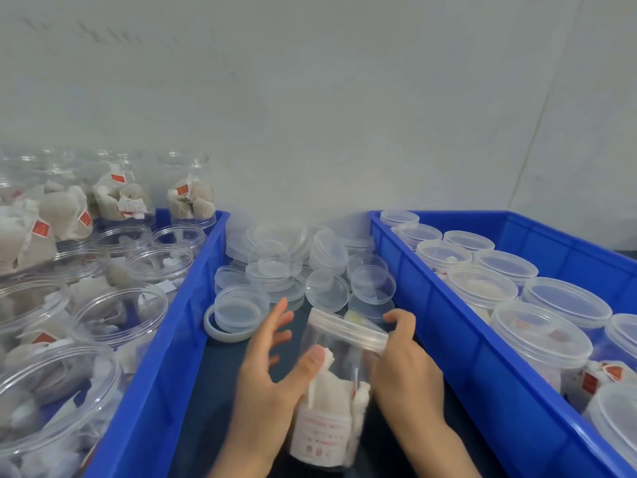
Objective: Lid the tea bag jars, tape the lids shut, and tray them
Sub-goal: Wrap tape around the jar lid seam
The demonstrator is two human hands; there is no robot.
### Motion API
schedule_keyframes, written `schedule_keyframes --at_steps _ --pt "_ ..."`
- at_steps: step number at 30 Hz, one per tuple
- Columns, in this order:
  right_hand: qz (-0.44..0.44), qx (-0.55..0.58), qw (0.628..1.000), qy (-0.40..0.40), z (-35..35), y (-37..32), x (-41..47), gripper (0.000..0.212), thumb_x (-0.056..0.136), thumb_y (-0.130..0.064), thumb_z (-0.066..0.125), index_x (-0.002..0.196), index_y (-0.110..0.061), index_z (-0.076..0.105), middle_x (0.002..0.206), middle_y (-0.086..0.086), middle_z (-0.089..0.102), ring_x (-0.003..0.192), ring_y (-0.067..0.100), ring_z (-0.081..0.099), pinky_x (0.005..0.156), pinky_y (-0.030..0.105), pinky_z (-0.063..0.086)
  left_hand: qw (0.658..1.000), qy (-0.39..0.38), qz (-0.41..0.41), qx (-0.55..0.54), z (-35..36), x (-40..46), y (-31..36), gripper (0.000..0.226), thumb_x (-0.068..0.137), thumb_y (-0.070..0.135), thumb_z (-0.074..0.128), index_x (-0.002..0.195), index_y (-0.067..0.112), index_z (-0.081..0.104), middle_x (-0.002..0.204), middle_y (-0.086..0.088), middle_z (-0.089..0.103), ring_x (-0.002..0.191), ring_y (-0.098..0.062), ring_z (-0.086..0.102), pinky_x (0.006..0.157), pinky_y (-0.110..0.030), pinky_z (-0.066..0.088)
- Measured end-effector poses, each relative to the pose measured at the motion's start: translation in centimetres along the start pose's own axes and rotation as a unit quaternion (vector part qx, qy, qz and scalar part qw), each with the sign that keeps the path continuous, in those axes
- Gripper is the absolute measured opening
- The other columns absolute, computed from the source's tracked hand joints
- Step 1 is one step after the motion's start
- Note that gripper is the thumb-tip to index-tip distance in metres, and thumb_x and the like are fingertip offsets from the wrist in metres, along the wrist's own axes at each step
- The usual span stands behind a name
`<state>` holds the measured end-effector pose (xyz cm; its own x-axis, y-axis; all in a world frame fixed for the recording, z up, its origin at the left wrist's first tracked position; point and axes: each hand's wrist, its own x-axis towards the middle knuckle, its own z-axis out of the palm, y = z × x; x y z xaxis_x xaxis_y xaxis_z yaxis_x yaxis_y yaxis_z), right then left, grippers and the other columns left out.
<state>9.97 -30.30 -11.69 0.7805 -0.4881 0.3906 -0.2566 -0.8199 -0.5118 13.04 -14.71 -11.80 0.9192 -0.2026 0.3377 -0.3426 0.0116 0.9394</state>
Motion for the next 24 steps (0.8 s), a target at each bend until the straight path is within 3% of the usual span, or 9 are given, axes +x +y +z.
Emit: schedule_keyframes --at_steps 4,6,8,10,15,18,20,23,24 --pt "-0.02 -0.005 1.0 -0.014 0.5 -0.2 -0.1 0.027 0.089 -0.027 0.047 0.098 -0.032 0.022 0.087 -0.011 0.057 0.085 0.013 0.057 0.061 0.027 0.033 0.997 0.071 0.014 -0.014 0.3 -0.3 0.0 0.029 0.084 0.019 0.067 0.107 0.037 0.064 0.105 0.02 0.068 0.091 0.004 0.065 0.076 -0.011 0.048" --pt "-0.037 -0.004 0.999 -0.023 0.5 -0.3 -0.2 0.024 0.087 -0.026 0.048 0.099 -0.032 0.027 0.093 -0.012 0.058 0.088 0.011 0.056 0.064 0.027 0.038 0.998 0.059 0.005 0.025 0.3 -0.5 0.2 0.05 0.069 0.048 0.075 0.115 0.046 0.054 0.112 0.027 0.063 0.098 0.014 0.058 0.079 -0.005 0.044" --pt "-0.061 0.012 0.996 -0.057 0.4 -0.4 -0.3 0.03 0.083 -0.03 0.053 0.101 -0.033 0.03 0.097 -0.015 0.055 0.093 0.01 0.054 0.067 0.026 0.04 0.988 0.023 -0.015 0.151 0.5 -0.6 0.3 0.103 0.044 0.077 0.068 0.135 0.046 0.03 0.128 0.035 0.041 0.11 0.019 0.046 0.088 -0.005 0.037" --pt "-0.091 0.024 0.989 -0.11 0.5 -0.6 -0.5 0.041 0.079 -0.029 0.058 0.111 -0.033 0.032 0.111 -0.017 0.052 0.104 0.008 0.051 0.072 0.023 0.038 0.964 0.009 -0.054 0.258 0.7 -0.4 0.6 0.137 0.034 0.077 0.069 0.147 0.039 0.001 0.141 0.027 0.025 0.126 0.006 0.035 0.095 -0.02 0.035" --pt "-0.136 0.066 0.976 -0.156 0.6 -0.2 -0.3 0.067 0.082 -0.014 0.053 0.137 -0.043 0.027 0.132 -0.018 0.046 0.118 0.003 0.045 0.094 0.016 0.035 0.963 0.08 -0.082 0.245 0.1 0.4 -0.6 0.125 0.045 0.053 0.082 0.147 0.036 0.01 0.145 0.013 0.032 0.121 -0.01 0.044 0.088 -0.029 0.036" --pt "-0.132 0.115 0.966 -0.191 0.3 -0.1 -0.2 0.068 0.082 -0.028 0.054 0.134 -0.059 0.023 0.12 -0.024 0.056 0.105 0.001 0.053 0.086 0.016 0.042 0.976 0.104 -0.073 0.175 -0.5 0.7 -1.3 0.115 0.049 0.048 0.082 0.145 0.036 0.02 0.143 0.018 0.034 0.109 0.0 0.04 0.087 -0.026 0.033" --pt "-0.112 0.097 0.971 -0.187 0.2 0.1 0.0 0.058 0.083 -0.043 0.055 0.127 -0.066 0.024 0.092 -0.023 0.061 0.083 0.002 0.055 0.07 0.014 0.041 0.982 0.108 -0.07 0.138 -0.8 1.0 -1.5 0.113 0.049 0.045 0.083 0.144 0.037 0.023 0.135 0.023 0.036 0.103 0.006 0.036 0.086 -0.025 0.031" --pt "-0.063 0.078 0.989 -0.106 -0.5 0.8 0.6 0.024 0.08 -0.059 0.057 0.099 -0.045 0.057 0.07 -0.016 0.061 0.07 0.004 0.055 0.064 0.024 0.044 0.985 0.111 -0.071 0.114 -0.9 1.1 -1.4 0.112 0.047 0.041 0.084 0.143 0.037 0.027 0.121 0.028 0.035 0.091 0.015 0.04 0.086 -0.024 0.032" --pt "-0.054 0.07 0.993 -0.073 -0.7 1.1 0.8 0.027 0.078 -0.061 0.058 0.085 -0.035 0.059 0.066 -0.013 0.06 0.067 0.006 0.054 0.062 0.027 0.044 0.985 0.11 -0.068 0.116 -0.8 1.0 -1.3 0.113 0.046 0.04 0.085 0.144 0.036 0.028 0.12 0.029 0.035 0.088 0.022 0.04 0.086 -0.022 0.031"
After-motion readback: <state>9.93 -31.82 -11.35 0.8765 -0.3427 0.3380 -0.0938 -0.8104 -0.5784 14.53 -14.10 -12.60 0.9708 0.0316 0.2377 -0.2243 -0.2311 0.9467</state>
